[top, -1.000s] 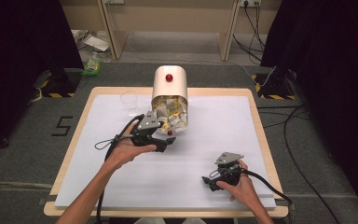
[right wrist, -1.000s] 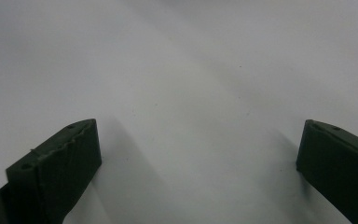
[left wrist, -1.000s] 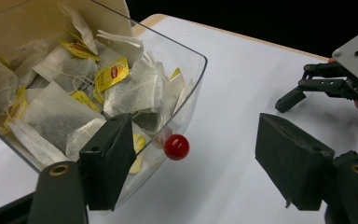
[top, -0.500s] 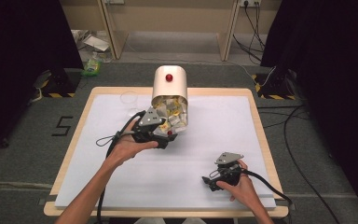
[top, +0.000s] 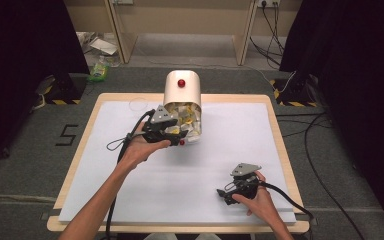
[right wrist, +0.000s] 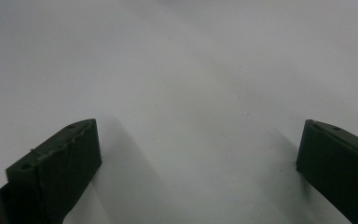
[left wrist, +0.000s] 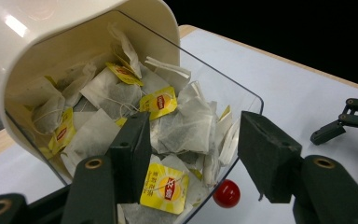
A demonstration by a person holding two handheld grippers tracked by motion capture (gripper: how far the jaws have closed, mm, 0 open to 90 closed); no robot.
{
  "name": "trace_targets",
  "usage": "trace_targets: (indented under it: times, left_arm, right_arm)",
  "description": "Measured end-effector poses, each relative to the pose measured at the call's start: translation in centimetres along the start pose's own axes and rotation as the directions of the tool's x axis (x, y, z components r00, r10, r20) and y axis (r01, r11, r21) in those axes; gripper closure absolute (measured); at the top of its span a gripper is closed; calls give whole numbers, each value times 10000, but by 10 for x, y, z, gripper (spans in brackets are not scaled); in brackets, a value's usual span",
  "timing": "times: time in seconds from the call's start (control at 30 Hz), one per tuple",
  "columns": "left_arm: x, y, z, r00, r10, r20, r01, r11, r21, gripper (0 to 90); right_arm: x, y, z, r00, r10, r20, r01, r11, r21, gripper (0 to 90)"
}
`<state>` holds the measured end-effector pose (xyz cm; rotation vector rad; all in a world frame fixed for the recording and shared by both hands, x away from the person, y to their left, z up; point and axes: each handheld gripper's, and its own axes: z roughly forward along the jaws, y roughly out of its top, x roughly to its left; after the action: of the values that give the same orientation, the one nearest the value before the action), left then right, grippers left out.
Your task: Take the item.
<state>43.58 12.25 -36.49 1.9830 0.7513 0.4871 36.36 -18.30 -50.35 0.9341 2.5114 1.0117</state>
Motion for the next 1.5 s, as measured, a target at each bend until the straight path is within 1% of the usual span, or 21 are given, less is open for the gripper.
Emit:
trace_targets:
  times: [0.33,0.53,0.6,0.77,0.87,1.1,1.23,1.5]
  left_arm:
    - [-3,3,11,10000,67,64,-68,9998,180,485]
    - [-2,5,18,10000,29,-33,-28,9994,350,550]
    - [-1,5,21,10000,3,-68,0,9991,415,592]
    - [-1,4,25,10000,-38,-22,39,9982,598,629]
    - [0,4,28,10000,-55,-37,58,9978,664,670]
    - [1,3,28,10000,18,-93,-12,9982,604,876]
    - [1,4,25,9999,94,-139,-86,9983,573,892]
    - [5,7,13,9998,-108,-159,109,9999,92,894]
  right_arm:
    - [0,0,0,10000,-3,3,3,10000,0,4]
    - [0,0,0,10000,-3,2,3,10000,0,4]
    - [0,0,0,10000,-3,3,3,10000,1,4]
    - [0,0,0,10000,-5,2,5,10000,3,4]
    - [0,0,0,10000,-3,1,3,10000,3,4]
    - [0,0,0,10000,0,0,0,10000,4,4]
    - [0,0,0,10000,-1,0,1,10000,2,4]
    - [0,0,0,10000,0,-2,0,10000,3,4]
